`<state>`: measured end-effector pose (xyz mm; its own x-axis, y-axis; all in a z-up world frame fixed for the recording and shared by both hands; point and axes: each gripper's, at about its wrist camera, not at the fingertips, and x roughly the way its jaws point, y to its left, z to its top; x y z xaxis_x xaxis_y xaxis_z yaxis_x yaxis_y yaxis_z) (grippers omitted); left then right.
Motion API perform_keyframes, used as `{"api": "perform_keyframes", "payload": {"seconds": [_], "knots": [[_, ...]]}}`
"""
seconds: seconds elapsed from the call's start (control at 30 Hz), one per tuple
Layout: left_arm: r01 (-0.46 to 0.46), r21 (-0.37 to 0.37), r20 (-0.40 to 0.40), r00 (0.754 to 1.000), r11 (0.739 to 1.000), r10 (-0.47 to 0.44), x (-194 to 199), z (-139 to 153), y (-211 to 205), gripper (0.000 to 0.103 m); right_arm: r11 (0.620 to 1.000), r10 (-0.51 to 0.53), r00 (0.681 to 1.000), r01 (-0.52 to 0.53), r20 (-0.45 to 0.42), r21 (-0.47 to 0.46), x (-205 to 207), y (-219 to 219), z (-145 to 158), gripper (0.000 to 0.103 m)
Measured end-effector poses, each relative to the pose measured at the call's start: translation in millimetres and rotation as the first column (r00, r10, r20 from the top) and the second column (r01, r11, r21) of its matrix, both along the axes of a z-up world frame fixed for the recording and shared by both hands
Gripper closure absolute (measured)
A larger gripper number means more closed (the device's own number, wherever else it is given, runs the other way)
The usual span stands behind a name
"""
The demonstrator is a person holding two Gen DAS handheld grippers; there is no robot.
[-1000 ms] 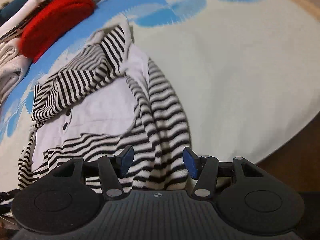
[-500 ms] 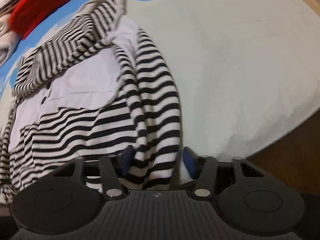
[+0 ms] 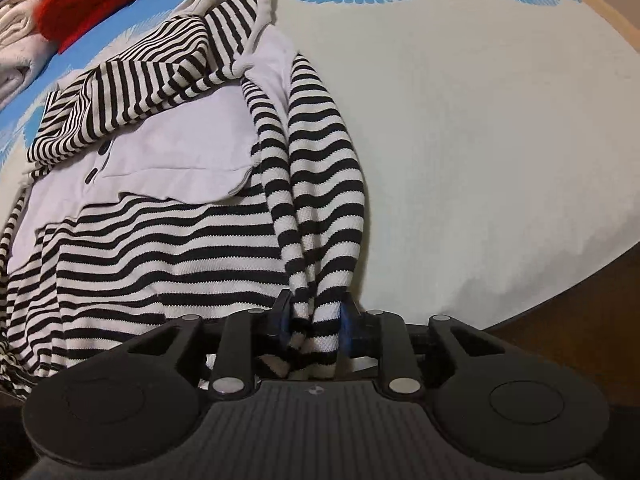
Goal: Fold small clothes
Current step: 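Grasp the striped sleeve cuffs together with both grippers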
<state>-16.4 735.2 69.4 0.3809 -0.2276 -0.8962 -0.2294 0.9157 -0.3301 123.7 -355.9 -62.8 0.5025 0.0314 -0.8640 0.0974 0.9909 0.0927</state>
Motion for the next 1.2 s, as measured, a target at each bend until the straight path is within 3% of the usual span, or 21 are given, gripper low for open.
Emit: {"api": "perform_keyframes", "payload": {"seconds": [0.07, 0.13, 0.27, 0.33, 0.57, 1.2], "knots": [[-0.002, -0.007, 0.022, 1.0, 1.0, 0.002, -0.5, 5.9, 0.6, 0.096, 1.0, 0.003, 1.0, -0.003, 0.015, 0.019, -0.4, 1.4, 1.9, 0.093], [-0.002, 0.009, 0.053, 0.999, 1.0, 0.001, -3.4, 13.7, 1.4, 0.096, 1.0, 0.004, 0.999, -0.005, 0.044, 0.022, -3.1, 4.3, 7.5, 0.094], [-0.003, -0.008, 0.021, 1.0, 1.0, 0.003, -2.7, 7.1, 0.9, 0.092, 1.0, 0.01, 0.999, -0.009, 0.043, -0.022, -3.9, 8.4, 7.0, 0.093], [0.011, -0.009, -0.009, 1.0, 1.0, -0.011, -1.0, 0.7, -1.4, 0.088, 0.999, 0.016, 1.0, -0.016, 0.009, -0.029, -2.0, 8.8, 0.6, 0.084], [0.0, 0.012, -0.032, 0.999, 1.0, 0.001, 1.6, -2.4, -1.4, 0.078, 0.999, 0.032, 0.999, -0.031, 0.016, -0.044, -4.7, 9.6, 2.7, 0.084], [0.04, 0.053, -0.021, 0.999, 0.998, -0.039, 1.7, -5.3, -13.0, 0.079, 0.997, 0.05, 0.999, -0.049, 0.019, -0.066, -4.6, 12.4, 1.5, 0.084]]}}
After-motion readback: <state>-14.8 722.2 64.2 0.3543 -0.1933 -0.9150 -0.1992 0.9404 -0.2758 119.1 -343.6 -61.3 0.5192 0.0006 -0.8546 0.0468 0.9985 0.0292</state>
